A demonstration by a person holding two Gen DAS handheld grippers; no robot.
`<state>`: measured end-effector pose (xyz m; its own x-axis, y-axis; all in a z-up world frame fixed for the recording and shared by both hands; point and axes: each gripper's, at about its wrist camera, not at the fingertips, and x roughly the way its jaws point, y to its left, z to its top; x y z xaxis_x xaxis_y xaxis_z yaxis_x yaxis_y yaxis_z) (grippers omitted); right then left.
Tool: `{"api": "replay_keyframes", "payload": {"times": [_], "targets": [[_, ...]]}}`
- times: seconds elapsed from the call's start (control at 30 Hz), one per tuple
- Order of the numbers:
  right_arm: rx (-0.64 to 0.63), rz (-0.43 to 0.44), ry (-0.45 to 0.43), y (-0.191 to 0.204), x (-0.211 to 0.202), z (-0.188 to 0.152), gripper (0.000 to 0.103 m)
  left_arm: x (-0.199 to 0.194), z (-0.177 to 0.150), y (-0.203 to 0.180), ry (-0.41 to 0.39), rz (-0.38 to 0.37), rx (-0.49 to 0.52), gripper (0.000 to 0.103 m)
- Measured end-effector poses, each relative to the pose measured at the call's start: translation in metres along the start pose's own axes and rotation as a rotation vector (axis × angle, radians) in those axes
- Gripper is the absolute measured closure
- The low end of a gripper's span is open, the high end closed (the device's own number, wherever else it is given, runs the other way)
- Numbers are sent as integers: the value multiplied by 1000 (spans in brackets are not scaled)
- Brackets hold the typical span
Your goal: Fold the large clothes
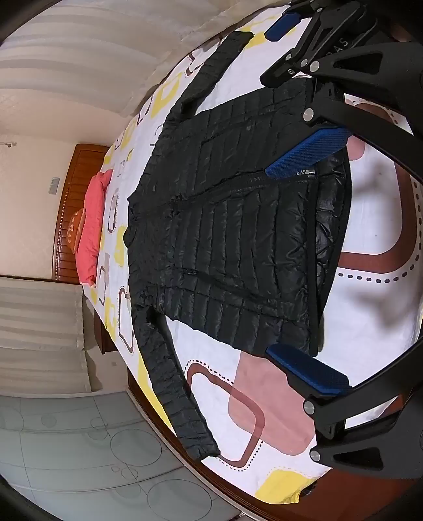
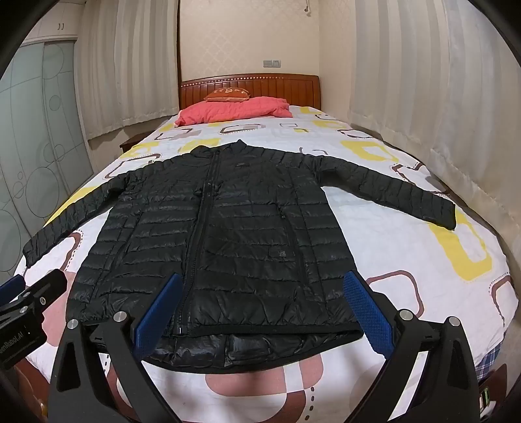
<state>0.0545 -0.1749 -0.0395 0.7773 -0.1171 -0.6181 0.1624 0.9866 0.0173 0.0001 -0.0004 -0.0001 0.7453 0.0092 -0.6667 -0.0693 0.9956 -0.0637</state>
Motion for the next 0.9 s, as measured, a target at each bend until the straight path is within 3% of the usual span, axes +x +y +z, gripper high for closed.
{"api": "replay_keyframes", "payload": {"times": [0.9], "targets": [[5, 5, 2, 0, 0, 0, 5, 0, -2, -2, 9, -10, -10, 2]]}}
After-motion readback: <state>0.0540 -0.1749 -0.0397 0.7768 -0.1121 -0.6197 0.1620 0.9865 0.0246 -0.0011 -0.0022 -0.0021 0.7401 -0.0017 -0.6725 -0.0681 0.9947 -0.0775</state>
